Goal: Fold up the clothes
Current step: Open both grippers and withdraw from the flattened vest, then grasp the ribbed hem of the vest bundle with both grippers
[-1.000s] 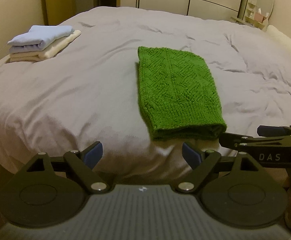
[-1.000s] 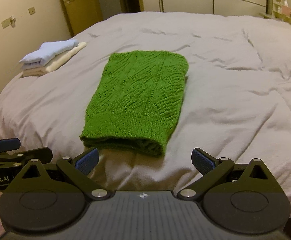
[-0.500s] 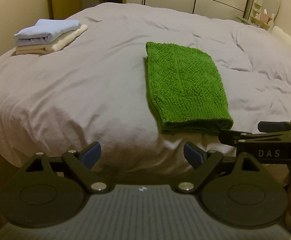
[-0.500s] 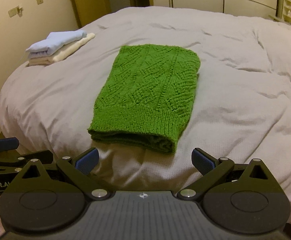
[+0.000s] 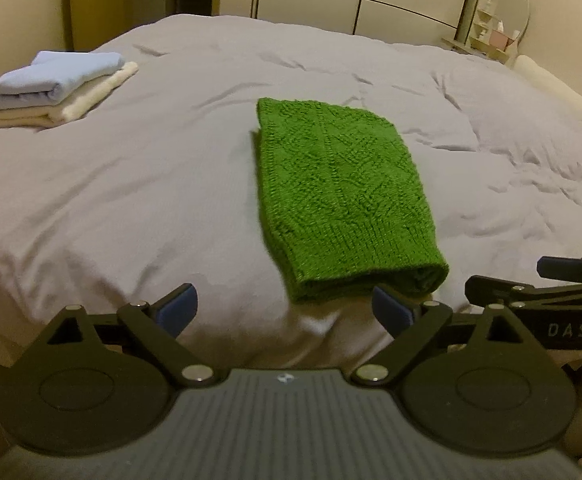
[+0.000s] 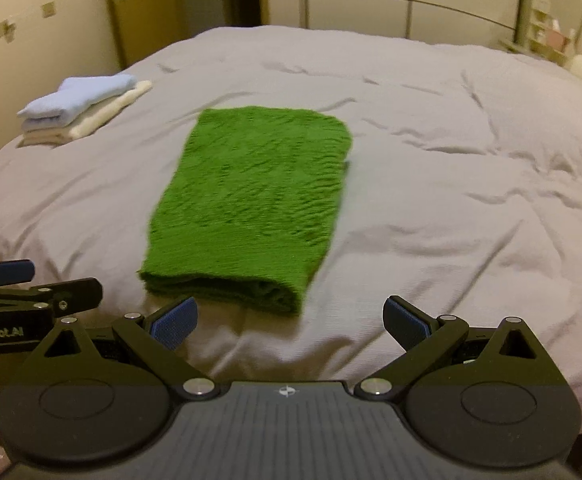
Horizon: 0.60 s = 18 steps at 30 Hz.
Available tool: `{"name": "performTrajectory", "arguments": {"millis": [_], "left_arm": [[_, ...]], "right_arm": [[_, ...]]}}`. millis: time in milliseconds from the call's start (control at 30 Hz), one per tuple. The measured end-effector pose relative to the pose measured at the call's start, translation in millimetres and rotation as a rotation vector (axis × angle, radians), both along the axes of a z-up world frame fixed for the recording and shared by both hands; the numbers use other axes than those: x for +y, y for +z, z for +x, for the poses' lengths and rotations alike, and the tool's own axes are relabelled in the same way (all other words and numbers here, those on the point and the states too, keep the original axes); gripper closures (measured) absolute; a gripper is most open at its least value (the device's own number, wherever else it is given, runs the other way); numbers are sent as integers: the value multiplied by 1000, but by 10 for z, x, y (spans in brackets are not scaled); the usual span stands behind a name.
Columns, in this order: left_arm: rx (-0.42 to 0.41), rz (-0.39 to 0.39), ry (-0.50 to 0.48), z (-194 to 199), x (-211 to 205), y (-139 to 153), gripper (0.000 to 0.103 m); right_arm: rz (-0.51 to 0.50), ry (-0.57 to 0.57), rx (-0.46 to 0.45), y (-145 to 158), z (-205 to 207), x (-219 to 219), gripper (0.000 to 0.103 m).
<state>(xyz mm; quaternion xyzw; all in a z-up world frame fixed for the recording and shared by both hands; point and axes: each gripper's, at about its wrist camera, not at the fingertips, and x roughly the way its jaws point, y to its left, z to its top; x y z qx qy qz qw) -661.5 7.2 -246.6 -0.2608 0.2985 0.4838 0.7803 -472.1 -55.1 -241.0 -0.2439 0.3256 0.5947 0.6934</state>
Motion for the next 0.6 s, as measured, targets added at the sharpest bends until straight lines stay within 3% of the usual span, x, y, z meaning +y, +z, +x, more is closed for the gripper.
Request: {"name": "performTrajectory", "arguments": {"millis": [167, 300, 500, 600], "left_arm": [[-19, -45, -4, 29, 203, -131, 10], [-91, -114, -10, -32, 420, -249, 10], [-305, -237, 9, -212, 746, -398, 11], [-402, -290, 35, -301, 943, -512, 13]], "right_arm": [[-30, -40, 17, -108, 146, 145, 1], [-70, -37, 34, -269, 254, 293, 1], [-72, -56, 129, -448, 497, 430, 1], [-26, -79, 254, -492, 718, 459, 1]]}}
